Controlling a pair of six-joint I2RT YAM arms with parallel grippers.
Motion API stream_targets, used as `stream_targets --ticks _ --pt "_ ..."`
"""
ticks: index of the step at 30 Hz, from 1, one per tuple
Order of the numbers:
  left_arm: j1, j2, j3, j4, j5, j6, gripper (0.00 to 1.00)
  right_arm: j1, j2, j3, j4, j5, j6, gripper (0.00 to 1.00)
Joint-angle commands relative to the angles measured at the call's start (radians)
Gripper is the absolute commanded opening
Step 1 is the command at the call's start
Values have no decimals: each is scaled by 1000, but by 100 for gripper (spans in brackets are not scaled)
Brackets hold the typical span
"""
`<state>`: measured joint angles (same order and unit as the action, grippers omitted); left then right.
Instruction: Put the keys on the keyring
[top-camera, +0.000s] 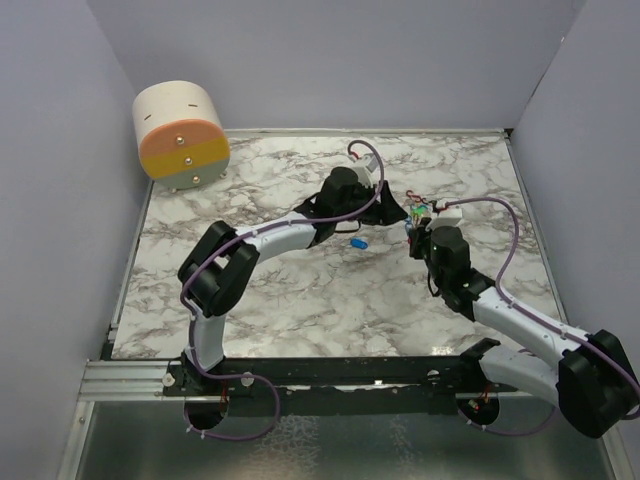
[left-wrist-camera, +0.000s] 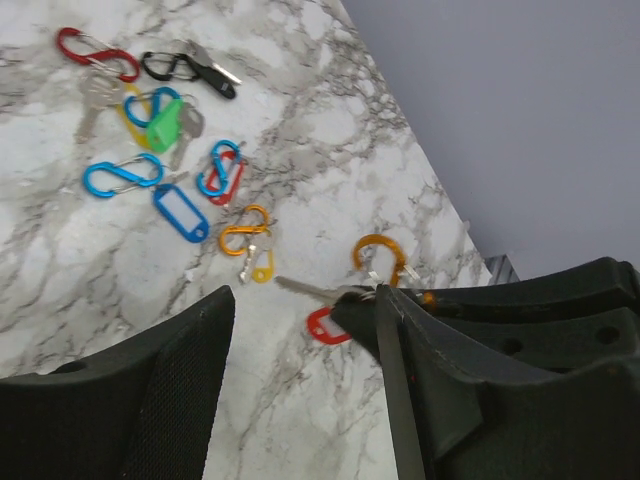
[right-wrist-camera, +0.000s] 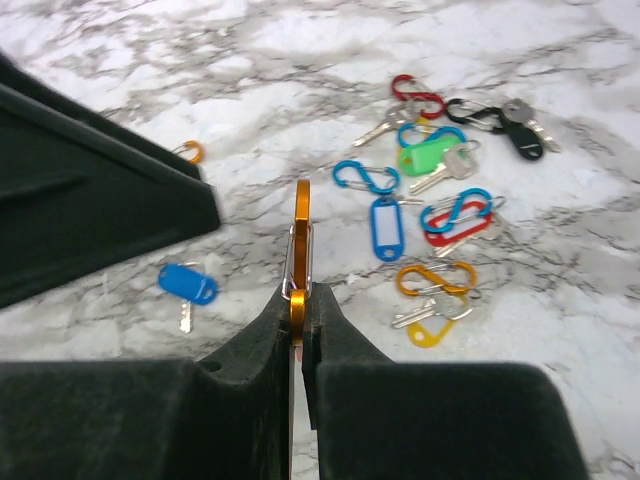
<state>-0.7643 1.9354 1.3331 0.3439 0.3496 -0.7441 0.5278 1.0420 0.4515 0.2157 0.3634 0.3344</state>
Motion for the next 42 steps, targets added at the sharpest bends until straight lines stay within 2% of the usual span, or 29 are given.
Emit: stream_targets --ticks 1,11,20,26,38,42 --pt "58 -7 -38 -16 18 37 60 -8 -16 25 -26 157 33 1" --pt "98 -109 -201 -21 -53 77 60 -8 119 88 -15 68 16 1" --pt "119 -276 -346 -36 -148 123 60 -18 410 320 -168 -28 42 1" --pt "148 -350 -400 -68 -182 143 60 -34 524 427 -224 -70 57 1" --pt "163 -320 -400 -62 -170 138 61 -120 693 592 -351 -203 32 3" --pt "165 -320 -406 -60 -181 136 70 -135 715 610 -348 -221 27 10"
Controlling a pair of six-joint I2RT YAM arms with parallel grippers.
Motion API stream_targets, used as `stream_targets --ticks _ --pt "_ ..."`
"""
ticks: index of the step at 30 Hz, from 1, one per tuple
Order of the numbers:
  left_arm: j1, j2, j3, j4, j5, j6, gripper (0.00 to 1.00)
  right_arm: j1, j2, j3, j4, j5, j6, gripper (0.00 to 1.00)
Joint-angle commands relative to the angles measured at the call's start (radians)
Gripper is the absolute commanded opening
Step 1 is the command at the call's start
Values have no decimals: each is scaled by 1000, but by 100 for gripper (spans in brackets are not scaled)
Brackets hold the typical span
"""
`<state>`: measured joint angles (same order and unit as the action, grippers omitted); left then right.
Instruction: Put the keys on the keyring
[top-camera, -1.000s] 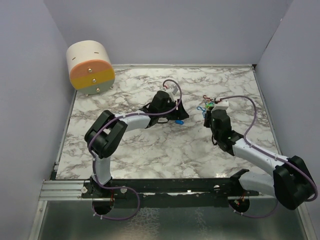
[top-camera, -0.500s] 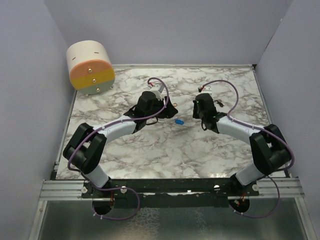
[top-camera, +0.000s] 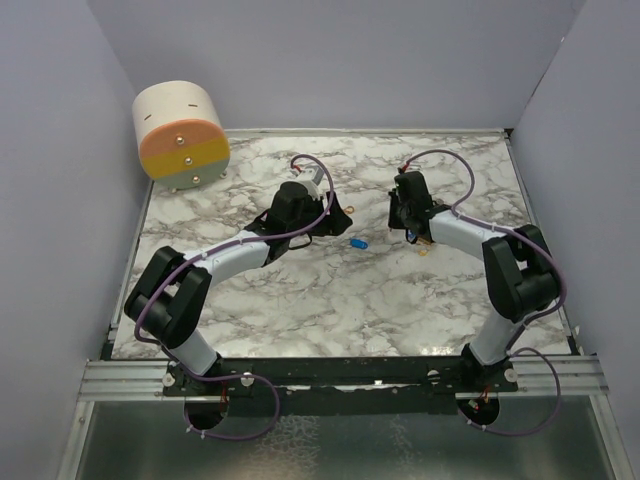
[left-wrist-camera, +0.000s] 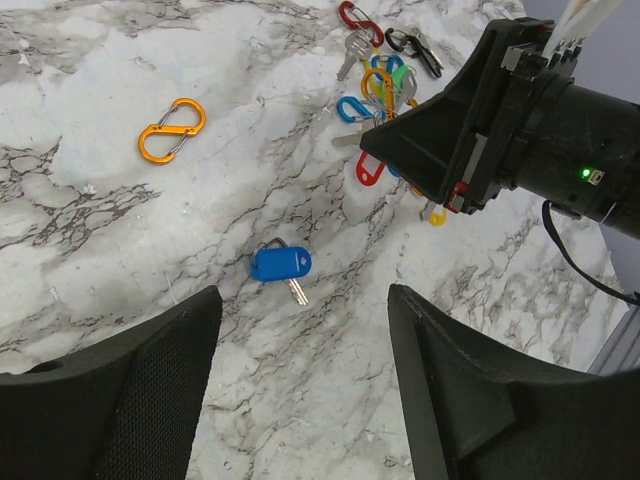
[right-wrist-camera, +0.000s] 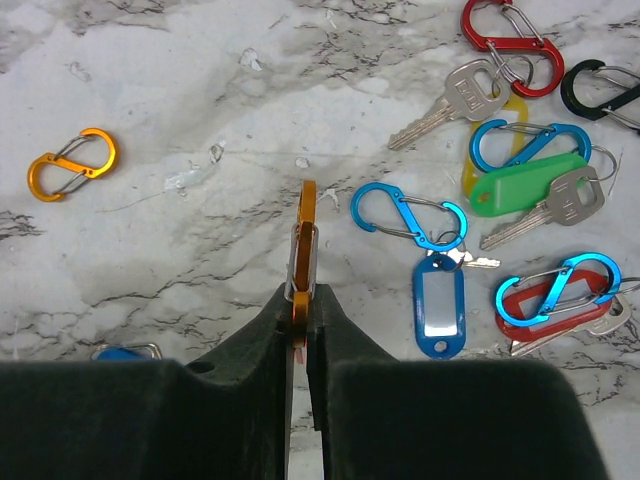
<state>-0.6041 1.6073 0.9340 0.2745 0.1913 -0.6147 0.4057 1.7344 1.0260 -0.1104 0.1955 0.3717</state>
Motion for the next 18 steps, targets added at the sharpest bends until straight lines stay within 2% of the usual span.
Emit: stream_targets --ticks 1,6,9,18 --pt "5 8 -9 9 -27 9 70 -16 24 41 -21 -55 -17 13" --pt "7 -4 -17 10 -44 10 70 -16 -51 5 16 -31 -23 38" --pt "9 -6 -20 9 -51 10 70 -16 -124 -37 31 -13 -30 46" --pt "10 9 -23 14 -79 9 76 -16 -304 -145 28 -29 -58 47"
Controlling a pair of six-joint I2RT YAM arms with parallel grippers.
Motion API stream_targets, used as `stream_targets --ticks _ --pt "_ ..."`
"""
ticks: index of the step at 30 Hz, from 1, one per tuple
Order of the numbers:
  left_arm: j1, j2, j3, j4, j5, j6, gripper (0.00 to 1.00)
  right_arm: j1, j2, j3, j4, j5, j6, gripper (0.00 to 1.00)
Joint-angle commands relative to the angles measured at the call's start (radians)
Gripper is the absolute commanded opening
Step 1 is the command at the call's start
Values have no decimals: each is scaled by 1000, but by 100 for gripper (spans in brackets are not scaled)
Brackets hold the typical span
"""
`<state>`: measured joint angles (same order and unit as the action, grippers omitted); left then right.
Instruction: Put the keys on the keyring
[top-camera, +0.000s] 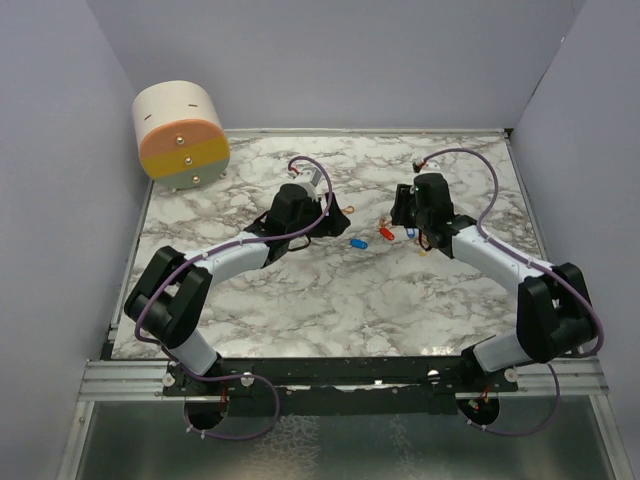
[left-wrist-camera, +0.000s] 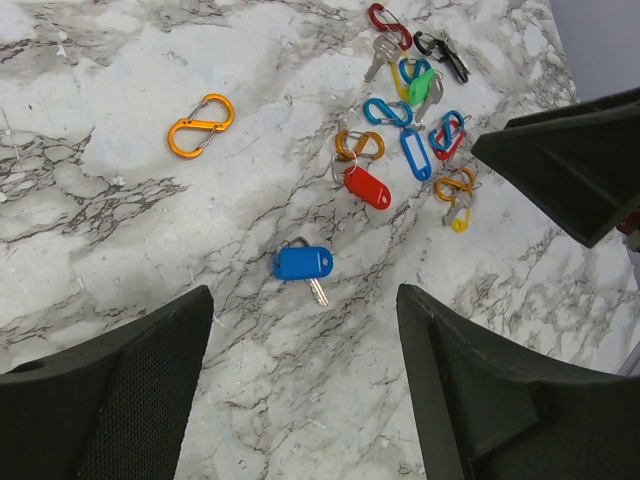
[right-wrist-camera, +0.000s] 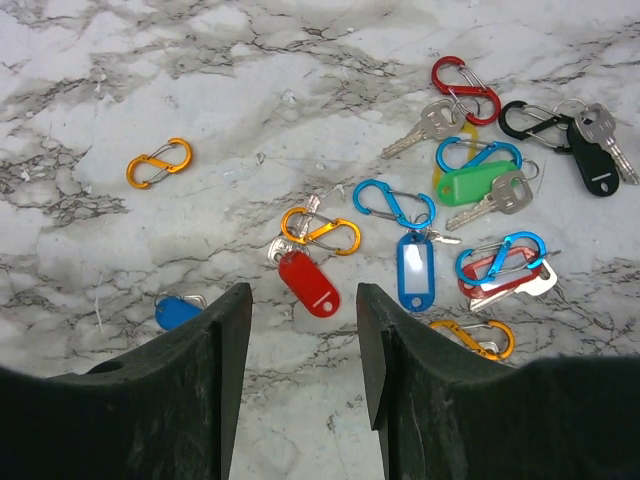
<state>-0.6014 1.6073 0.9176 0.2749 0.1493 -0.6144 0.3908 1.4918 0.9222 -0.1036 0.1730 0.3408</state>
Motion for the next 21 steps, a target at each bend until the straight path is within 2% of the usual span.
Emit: stream_targets --ticks 1,7,21 --pt "6 11 -8 15 -42 8 77 -1 -75 -53 26 -28 -36 47" --pt "8 28 -9 16 -76 3 77 27 -84 -99 66 -165 -67 47" --pt "33 16 -37 21 -103 2 77 174 115 -53 138 -142 -59 47"
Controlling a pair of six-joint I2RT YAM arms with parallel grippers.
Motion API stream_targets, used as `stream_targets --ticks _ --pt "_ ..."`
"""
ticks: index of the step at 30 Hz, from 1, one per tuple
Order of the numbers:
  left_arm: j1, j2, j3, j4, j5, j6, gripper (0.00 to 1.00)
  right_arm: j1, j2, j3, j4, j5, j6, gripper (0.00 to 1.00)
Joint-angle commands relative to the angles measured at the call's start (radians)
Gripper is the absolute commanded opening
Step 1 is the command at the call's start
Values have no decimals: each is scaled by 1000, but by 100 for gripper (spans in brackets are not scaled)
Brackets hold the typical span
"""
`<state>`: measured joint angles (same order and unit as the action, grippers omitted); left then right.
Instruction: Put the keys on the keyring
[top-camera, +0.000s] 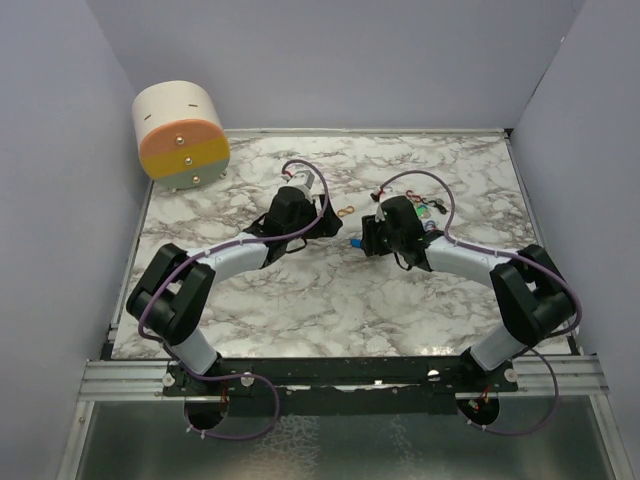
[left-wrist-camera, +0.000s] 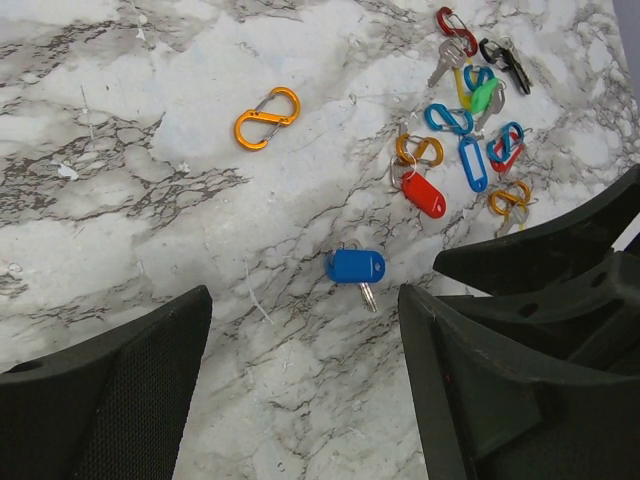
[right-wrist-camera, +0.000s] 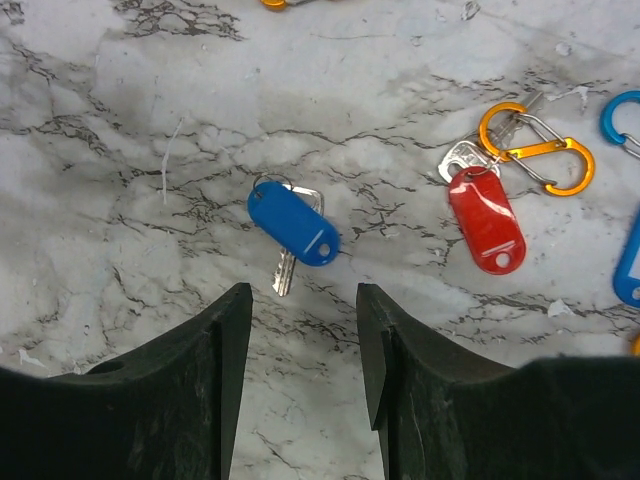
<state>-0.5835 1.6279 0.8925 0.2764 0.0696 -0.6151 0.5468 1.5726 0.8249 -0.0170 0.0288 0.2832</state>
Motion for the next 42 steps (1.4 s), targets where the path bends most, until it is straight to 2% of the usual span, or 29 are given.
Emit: stream_targets --ticks 1,15,23,32,36,42 --pt "19 -6 -14 20 -22 3 77 22 43 50 51 6 1 46" --pt "76 -33 -51 32 4 7 77 72 196 205 -10 76 55 46" --pt "101 -36 -67 45 25 5 77 93 246 242 -58 148 116 45" --pt "112 -36 -75 52 38 5 77 112 287 270 -75 164 143 44" --pt "114 -33 -76 55 41 4 77 116 302 291 -101 193 156 42" --pt "117 -33 -78 57 47 3 77 123 318 306 -133 232 172 34"
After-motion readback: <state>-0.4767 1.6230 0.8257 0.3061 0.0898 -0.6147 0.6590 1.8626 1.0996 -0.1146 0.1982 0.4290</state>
